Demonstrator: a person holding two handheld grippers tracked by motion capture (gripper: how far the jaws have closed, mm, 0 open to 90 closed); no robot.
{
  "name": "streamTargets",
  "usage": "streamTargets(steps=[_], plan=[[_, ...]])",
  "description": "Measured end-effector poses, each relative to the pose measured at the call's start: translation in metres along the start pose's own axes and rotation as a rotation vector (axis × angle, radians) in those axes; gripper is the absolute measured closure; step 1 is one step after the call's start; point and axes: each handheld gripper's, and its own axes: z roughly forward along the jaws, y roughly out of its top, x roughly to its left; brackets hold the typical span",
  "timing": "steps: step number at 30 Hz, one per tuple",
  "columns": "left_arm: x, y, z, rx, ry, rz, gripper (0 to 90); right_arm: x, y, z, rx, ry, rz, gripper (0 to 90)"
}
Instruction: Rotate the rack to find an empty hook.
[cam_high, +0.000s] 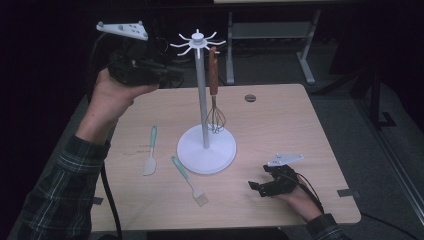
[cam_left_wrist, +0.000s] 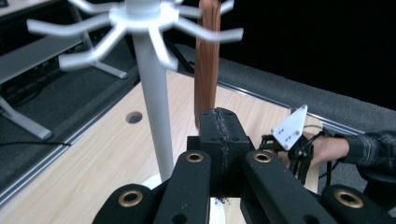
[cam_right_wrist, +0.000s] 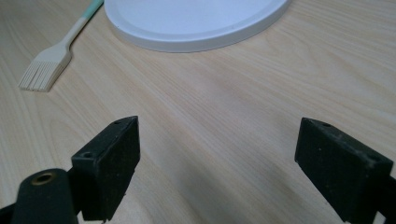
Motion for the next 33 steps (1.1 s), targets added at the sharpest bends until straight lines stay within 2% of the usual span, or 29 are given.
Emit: streamTargets(steps=[5,10,14,24,28,33], plan=[[-0.002,0.016,-0.002,-0.023,0.009,0.01,90.0,-0.001,-0.001,0.0,0.003,-0.003,0.001,14.3],[0.0,0.023,-0.001,-0.009,0.059,0.023,90.0,0.001,0.0,0.001,0.004,0.0,-0.004,14.3],[0.008,0.023,-0.003,-0.012,0.092,0.011,90.0,0.001,0.0,0.0,-0.003,-0.001,-0.001,14.3],[0.033,0.019,-0.008,-0.023,0.136,-0.032,90.0,0.001,-0.001,0.002,0.005,-0.004,-0.003,14.3],[0.035,0.017,-0.012,-0.033,0.128,-0.039,90.0,0.001,-0.001,0.002,0.004,-0.004,-0.003,14.3],[0.022,0.019,-0.018,-0.035,0.1,-0.024,90.0,0.001,-0.001,0.002,0.006,-0.004,-0.004,14.3]])
